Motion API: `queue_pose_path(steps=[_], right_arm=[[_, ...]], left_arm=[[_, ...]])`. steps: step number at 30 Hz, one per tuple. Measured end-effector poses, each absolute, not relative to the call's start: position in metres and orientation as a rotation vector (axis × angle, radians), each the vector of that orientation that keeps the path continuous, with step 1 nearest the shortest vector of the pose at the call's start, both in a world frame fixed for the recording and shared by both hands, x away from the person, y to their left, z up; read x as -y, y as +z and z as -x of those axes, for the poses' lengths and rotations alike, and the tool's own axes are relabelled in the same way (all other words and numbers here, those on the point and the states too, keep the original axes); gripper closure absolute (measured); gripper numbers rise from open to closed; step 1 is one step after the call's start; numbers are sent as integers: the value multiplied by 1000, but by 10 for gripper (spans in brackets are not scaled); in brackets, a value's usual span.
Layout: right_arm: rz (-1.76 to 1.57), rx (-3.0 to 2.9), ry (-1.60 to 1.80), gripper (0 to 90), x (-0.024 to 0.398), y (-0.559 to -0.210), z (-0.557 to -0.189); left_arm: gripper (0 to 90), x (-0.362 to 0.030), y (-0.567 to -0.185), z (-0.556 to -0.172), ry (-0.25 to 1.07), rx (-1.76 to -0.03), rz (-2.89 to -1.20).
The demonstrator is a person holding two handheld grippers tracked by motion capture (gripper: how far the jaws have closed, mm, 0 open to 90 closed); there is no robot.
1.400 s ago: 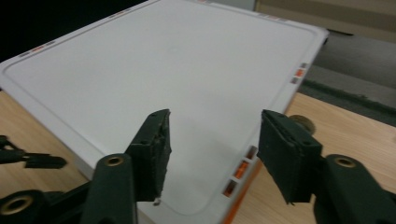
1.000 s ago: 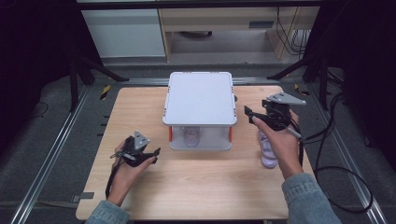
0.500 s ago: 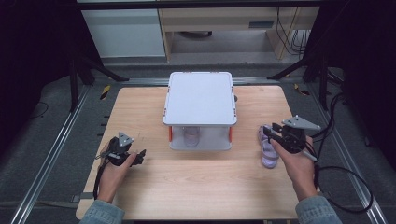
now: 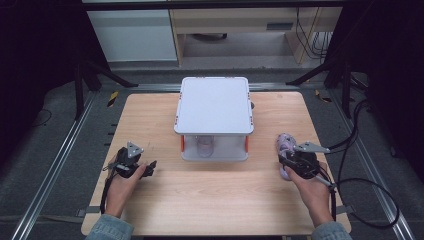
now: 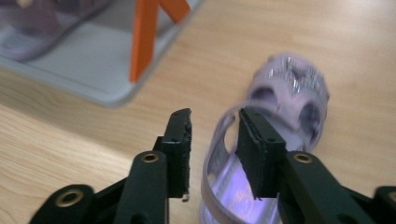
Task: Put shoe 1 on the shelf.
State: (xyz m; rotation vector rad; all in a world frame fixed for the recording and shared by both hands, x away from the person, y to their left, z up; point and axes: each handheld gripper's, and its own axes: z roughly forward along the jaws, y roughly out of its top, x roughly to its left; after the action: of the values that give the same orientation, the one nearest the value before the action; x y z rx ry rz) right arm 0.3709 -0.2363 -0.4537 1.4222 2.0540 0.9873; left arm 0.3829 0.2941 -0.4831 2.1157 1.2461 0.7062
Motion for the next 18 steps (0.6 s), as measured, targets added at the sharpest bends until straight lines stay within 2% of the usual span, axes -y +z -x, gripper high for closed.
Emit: queue_pose_path(steps=[1, 7, 11, 13, 18], right_arm=[[-1465, -2067, 957, 569, 234, -460, -374], [-1508, -2069, 925, 568, 229, -470, -388], [-1523, -2066, 898, 637, 227, -474, -398], [-1524, -2059, 900, 735, 225, -475, -402], [-1501, -2056, 907, 804, 227, -474, -402]], left_arm=[[166, -294, -484, -383, 703, -1245, -2122], [180, -293, -483, -383, 705, -1243, -2128], [181, -294, -483, -383, 706, -1244, -2125], [181, -294, -483, -383, 703, -1242, -2125], [180, -294, -483, -383, 704, -1242, -2121]])
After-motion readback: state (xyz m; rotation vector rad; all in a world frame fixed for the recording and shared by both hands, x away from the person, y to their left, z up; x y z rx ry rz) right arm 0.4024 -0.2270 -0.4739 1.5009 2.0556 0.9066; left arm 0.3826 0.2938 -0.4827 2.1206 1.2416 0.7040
